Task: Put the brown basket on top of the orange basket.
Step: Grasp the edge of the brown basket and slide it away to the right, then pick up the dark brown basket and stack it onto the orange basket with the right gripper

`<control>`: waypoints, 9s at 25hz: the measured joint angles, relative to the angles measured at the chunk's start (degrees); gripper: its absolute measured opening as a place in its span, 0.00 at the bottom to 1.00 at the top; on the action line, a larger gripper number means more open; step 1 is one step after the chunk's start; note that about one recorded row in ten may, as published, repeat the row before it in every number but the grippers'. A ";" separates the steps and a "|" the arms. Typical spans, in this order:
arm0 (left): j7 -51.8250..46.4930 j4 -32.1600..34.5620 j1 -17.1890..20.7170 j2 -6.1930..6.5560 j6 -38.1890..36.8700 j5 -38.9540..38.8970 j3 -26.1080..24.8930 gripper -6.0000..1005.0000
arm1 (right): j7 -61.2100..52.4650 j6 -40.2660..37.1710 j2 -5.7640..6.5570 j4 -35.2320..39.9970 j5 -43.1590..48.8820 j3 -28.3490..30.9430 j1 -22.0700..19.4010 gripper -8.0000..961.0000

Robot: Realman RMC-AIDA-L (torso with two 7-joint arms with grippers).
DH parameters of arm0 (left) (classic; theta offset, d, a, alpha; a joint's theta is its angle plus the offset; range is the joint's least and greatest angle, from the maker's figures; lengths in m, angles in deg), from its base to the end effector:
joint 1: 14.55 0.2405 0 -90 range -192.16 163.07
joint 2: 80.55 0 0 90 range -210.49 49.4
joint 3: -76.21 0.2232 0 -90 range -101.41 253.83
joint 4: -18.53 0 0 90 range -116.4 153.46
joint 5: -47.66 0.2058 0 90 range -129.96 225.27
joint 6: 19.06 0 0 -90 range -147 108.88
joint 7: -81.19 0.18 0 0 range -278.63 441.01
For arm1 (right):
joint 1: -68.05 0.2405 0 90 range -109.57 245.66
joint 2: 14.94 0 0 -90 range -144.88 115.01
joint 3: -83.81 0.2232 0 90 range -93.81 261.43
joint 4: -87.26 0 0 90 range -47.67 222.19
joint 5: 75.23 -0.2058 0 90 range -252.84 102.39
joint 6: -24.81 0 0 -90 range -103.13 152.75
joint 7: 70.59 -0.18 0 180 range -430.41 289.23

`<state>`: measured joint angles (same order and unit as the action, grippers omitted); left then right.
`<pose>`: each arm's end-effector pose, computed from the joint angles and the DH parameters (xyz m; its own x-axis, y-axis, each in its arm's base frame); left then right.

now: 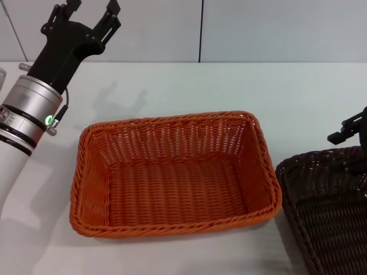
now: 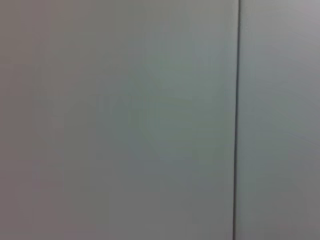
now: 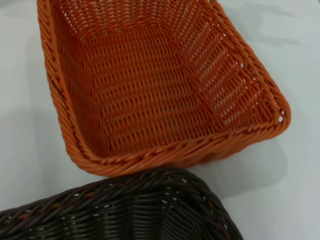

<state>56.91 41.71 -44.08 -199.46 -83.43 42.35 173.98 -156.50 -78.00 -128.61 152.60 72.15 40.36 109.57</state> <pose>-0.1836 0.4026 0.0195 0.5269 -0.2264 0.8192 0.7015 -0.4283 -0.5696 0.2064 0.3563 0.0688 0.9750 -0.0962 0.2003 -0.0516 -0.9748 -0.2169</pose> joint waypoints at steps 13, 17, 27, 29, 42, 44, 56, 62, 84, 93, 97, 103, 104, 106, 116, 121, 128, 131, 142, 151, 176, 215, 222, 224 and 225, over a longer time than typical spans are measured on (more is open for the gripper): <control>-0.20 -0.07 0.53 -0.06 -0.06 -0.35 0.39 0.84 | 0.85 5.40 0.42 -6.09 3.35 -0.67 -0.26 0.57; -0.32 -0.04 0.43 0.00 -0.09 -0.35 0.41 0.84 | 0.96 5.82 0.29 -6.61 3.60 -0.74 -0.52 0.57; -0.42 -0.07 0.47 0.08 0.10 -0.31 0.50 0.84 | 0.69 4.55 -0.66 -3.08 6.84 -1.06 -2.45 0.38; -0.42 -0.07 0.51 0.09 0.00 -0.31 0.48 0.84 | 0.51 2.86 -0.77 -1.79 7.54 -1.01 -3.06 0.37; -0.42 -0.93 0.15 -0.04 0.11 -0.32 0.33 0.84 | -3.30 -6.20 -0.29 2.89 14.22 0.71 -4.27 0.29; -0.42 -1.14 0.03 -0.09 0.20 -0.32 0.46 0.84 | -3.57 -6.41 -0.29 2.94 15.17 1.25 -4.44 0.24; -1.56 -1.11 0.01 -0.17 -0.12 -0.47 0.49 0.84 | -2.95 -5.03 -0.22 3.05 15.14 5.08 -5.39 0.19; -2.08 -1.30 0.37 -0.18 -0.29 -1.68 0.56 0.84 | -0.20 -4.72 -0.44 3.13 10.28 6.73 -6.32 0.18; -2.07 -1.60 0.81 0.18 -0.04 -3.27 0.00 0.84 | 7.23 -12.46 1.03 7.32 -6.24 18.52 -9.61 0.18; -2.14 -1.63 0.79 0.17 -0.24 -4.54 -0.19 0.84 | 8.08 -15.61 3.20 0.33 -15.81 20.84 -11.97 0.18; -2.12 -1.67 0.48 0.31 -0.01 -4.83 -0.21 0.84 | 8.53 -15.40 4.70 -5.13 -20.69 21.82 -13.69 0.17; -1.48 -2.05 -0.81 0.39 0.19 -4.90 -0.21 0.84 | 10.92 -14.84 5.73 -12.88 -23.09 25.32 -14.80 0.17; -1.47 -2.23 -1.12 0.40 0.30 -4.90 -0.22 0.84 | 11.64 -14.60 6.27 -15.95 -23.37 26.35 -14.95 0.17; -1.42 -2.43 -1.68 0.39 0.38 -4.90 -0.35 0.84 | 12.14 -14.47 6.55 -17.54 -23.49 26.89 -15.03 0.17; 0.86 -2.45 -3.57 0.54 0.98 -4.81 -0.56 0.84 | 15.55 -14.74 7.73 -25.66 -24.68 29.22 -14.97 0.17; 1.07 -2.50 -4.08 0.44 1.56 -4.61 -0.57 0.84 | 16.22 -16.34 8.42 -28.94 -26.75 28.88 -14.47 0.17; 1.07 -2.53 -4.40 0.50 1.80 -4.80 -0.65 0.84 | 18.29 -16.81 8.21 -33.82 -29.60 29.08 -13.98 0.17; 1.13 -2.54 -4.85 0.54 1.85 -4.84 -0.66 0.84 | 20.10 -16.49 7.79 -36.66 -30.95 29.19 -14.01 0.18; 2.52 -2.53 -6.61 0.53 3.71 -4.90 -0.75 0.84 | 24.79 -15.93 2.62 -42.92 -39.05 31.21 -16.17 0.18; 1.80 -2.44 -7.41 0.39 6.08 -4.92 -3.16 0.84 | 30.83 -15.32 -2.92 -46.67 -44.32 32.69 -19.53 0.18; 3.14 -2.53 -11.25 0.60 11.17 -4.23 -2.75 0.84 | 52.59 -8.00 -5.91 -75.04 -46.24 37.06 -23.02 0.18; 3.93 -2.39 -11.62 0.62 11.80 -4.10 -0.82 0.84 | 59.11 1.50 -6.20 -87.75 -43.42 37.46 -25.20 0.18; 5.35 -2.14 -12.19 0.56 11.99 -4.10 -0.82 0.84 | 58.91 4.85 -6.19 -87.84 -43.40 37.30 -25.54 0.18; 5.36 -2.14 -12.32 0.54 11.99 -4.10 -0.82 0.84 | 58.84 5.47 -6.13 -87.87 -43.40 37.11 -25.40 0.20; 5.36 -2.18 -12.36 0.54 11.99 -4.10 -0.82 0.84 | 58.76 5.65 -6.02 -87.90 -43.40 36.90 -25.20 0.21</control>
<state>62.27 39.53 -56.44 -198.92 -71.44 38.25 173.15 -97.73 -72.35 -134.63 64.70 28.75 77.27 84.37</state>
